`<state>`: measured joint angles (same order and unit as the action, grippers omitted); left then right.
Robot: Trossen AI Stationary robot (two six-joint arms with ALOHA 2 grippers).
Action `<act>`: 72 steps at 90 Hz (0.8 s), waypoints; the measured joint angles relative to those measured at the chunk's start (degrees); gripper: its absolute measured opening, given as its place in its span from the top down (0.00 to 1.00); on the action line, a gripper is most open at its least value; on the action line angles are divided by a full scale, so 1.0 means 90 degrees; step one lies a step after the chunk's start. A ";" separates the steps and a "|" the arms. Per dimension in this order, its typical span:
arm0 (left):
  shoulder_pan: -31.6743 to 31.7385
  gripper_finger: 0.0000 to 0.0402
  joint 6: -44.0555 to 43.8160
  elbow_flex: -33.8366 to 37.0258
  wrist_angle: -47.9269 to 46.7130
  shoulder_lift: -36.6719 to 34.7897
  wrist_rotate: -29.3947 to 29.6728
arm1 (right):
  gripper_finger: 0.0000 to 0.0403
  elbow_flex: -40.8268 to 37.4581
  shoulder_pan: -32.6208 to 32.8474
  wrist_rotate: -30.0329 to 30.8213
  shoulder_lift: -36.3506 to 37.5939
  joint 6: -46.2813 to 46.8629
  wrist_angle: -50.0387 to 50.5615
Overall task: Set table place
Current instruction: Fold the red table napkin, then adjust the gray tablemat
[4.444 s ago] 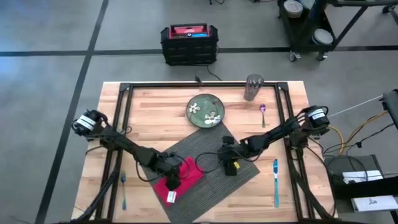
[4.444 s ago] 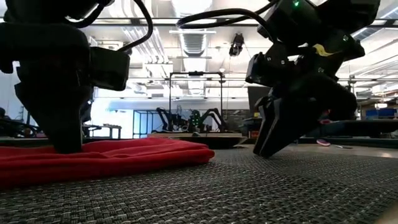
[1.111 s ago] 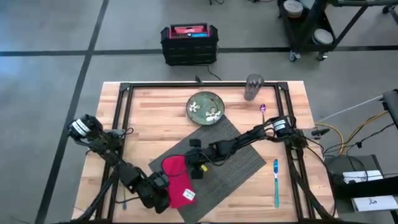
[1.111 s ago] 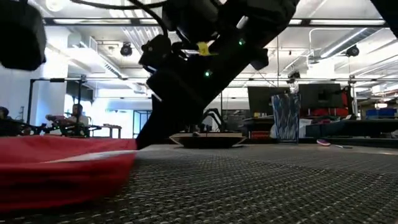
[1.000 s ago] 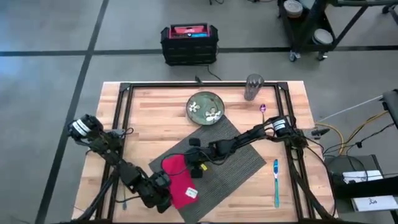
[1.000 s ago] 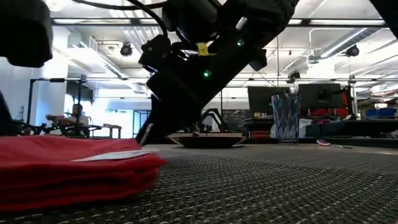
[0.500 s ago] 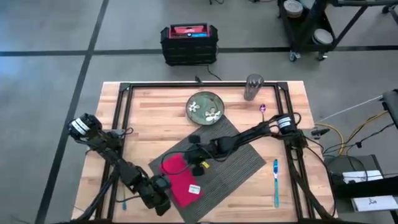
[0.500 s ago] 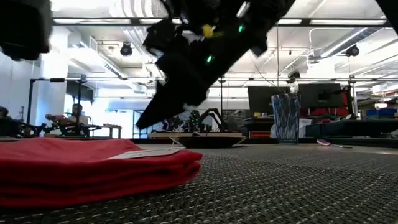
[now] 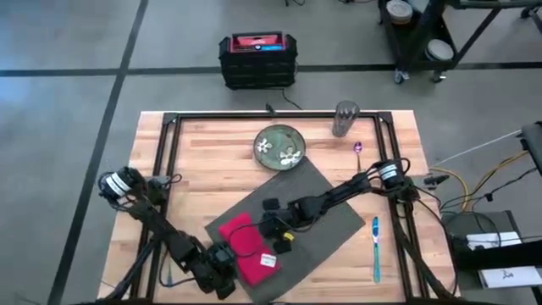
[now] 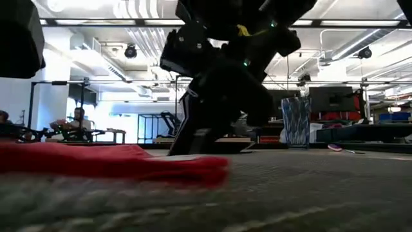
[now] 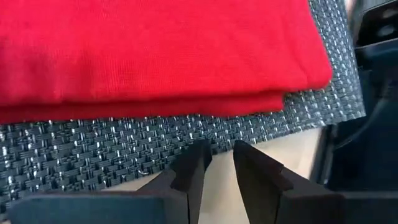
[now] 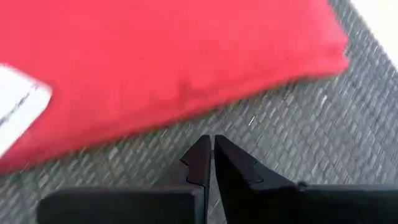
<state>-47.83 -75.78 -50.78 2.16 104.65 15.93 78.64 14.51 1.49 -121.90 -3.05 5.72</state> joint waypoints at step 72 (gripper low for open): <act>-0.0032 0.81 0.0041 -0.0009 -0.2820 -0.0994 -0.0158 | 0.98 -0.0397 -0.0352 0.0329 0.1332 -0.0141 0.2580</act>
<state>-48.12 -75.41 -50.87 -23.22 95.70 14.51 75.07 11.34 4.45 -109.92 -4.32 28.94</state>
